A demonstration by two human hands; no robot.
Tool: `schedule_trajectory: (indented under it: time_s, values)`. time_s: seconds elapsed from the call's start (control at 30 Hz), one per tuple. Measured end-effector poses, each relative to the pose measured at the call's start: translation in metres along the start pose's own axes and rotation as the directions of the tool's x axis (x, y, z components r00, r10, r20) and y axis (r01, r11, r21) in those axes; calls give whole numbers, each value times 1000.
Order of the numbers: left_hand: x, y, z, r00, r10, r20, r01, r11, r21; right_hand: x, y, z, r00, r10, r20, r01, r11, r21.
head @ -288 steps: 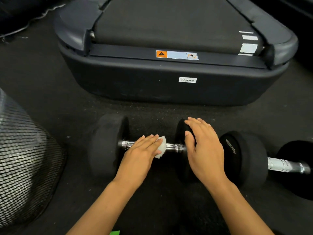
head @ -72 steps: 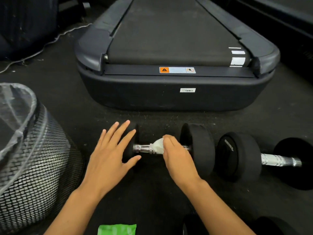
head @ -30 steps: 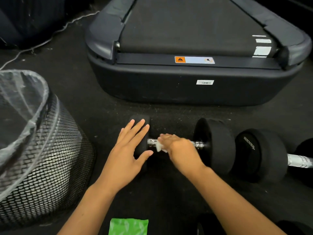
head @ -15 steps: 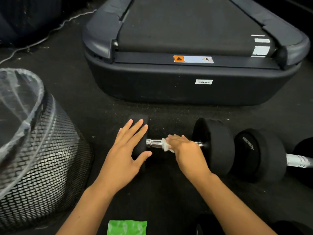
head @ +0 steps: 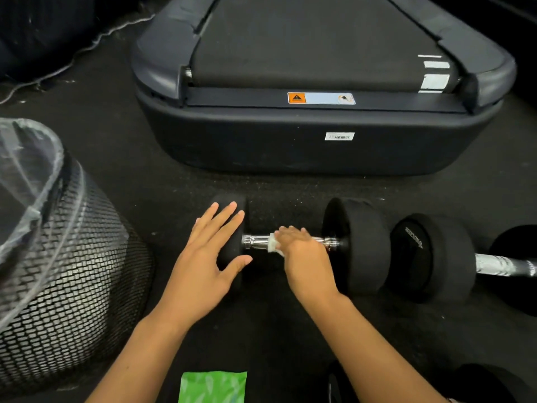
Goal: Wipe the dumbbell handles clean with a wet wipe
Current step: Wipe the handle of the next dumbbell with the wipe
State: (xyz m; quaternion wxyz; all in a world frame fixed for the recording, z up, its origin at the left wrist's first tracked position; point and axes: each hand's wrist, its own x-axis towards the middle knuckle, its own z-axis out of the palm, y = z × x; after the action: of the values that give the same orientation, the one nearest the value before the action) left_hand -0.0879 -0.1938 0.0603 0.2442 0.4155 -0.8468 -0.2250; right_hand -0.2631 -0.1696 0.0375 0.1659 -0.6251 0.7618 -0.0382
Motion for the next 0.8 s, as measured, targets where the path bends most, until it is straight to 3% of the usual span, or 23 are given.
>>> schedule_trajectory:
  time_s: [0.07,0.1,0.17,0.23,0.4,0.57,0.8]
  values:
    - [-1,0,-1,1000,-9,0,9,1000,-1,0,1,-6,992,-24,120,20,999,37]
    - [-2,1,-1,1000,-10,-1,10,1000,3,-7,5,-7,994,-38,107,33,998,45]
    - [-2,2,-1,1000,-16,-8,16,1000,23,-32,11,-3,992,-106,-69,111,990,83]
    - [-1,6,-2,999,-35,-14,35,997,64,-54,10,6,943,-163,-289,206,971,122]
    - [-13,40,0,999,0,-49,3,998,58,-97,18,16,891,-221,-397,295,946,133]
    - [-58,87,27,991,124,51,-120,990,-74,-155,44,11,876,-145,-460,251,951,178]
    - [-116,125,76,934,246,260,-226,969,-102,-230,95,10,858,88,-506,102,936,336]
